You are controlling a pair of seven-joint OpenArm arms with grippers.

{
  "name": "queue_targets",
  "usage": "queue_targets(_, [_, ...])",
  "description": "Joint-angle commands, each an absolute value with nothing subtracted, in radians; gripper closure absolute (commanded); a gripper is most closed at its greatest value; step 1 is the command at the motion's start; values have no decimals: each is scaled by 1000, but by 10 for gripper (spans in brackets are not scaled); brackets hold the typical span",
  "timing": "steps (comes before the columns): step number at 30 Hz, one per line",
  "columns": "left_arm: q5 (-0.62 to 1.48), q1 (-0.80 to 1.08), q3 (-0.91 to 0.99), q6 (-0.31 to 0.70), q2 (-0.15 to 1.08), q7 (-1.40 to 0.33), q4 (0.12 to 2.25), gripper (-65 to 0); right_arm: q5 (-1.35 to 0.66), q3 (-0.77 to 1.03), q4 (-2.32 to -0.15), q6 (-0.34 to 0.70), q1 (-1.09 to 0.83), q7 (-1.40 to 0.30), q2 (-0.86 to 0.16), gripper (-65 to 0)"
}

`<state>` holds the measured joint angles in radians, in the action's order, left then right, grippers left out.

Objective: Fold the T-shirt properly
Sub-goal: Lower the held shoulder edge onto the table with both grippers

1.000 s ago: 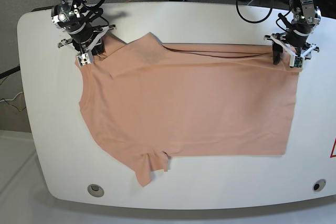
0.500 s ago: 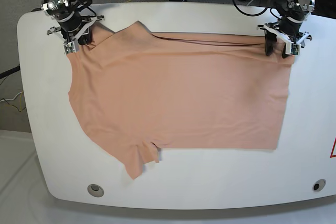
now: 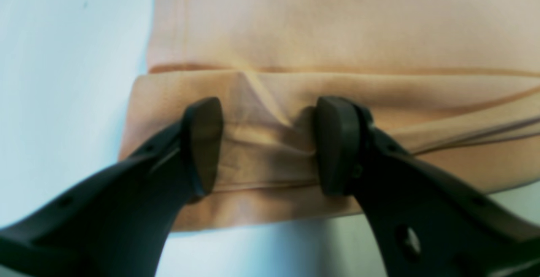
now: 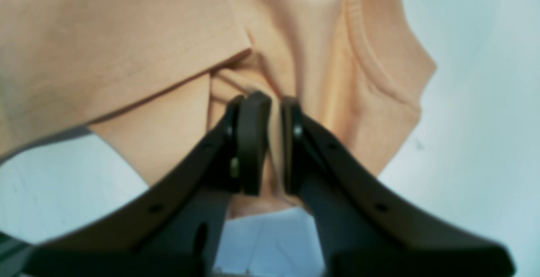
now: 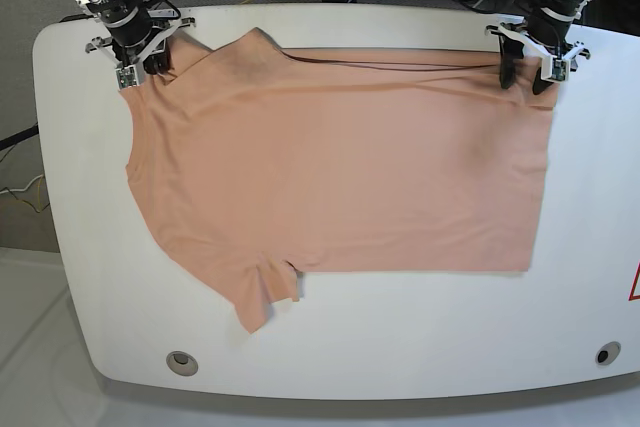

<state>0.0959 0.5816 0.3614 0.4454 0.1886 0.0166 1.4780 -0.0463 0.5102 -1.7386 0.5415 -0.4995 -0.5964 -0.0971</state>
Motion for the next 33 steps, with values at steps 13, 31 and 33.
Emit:
queue_targets(13, [-68, 596, 387, 453, 189, -484, 1463, -330, 104, 509, -1724, 535, -518, -800, -70, -83])
queue_targets(31, [-64, 518, 484, 455, 191, -552, 1626, -330, 104, 509, -1920, 578, -542, -834, -56, -83])
queue_targets(33, [-64, 503, 490, 455, 191, -579, 1649, -330, 104, 510, -1929, 588, -542, -834, -56, -83])
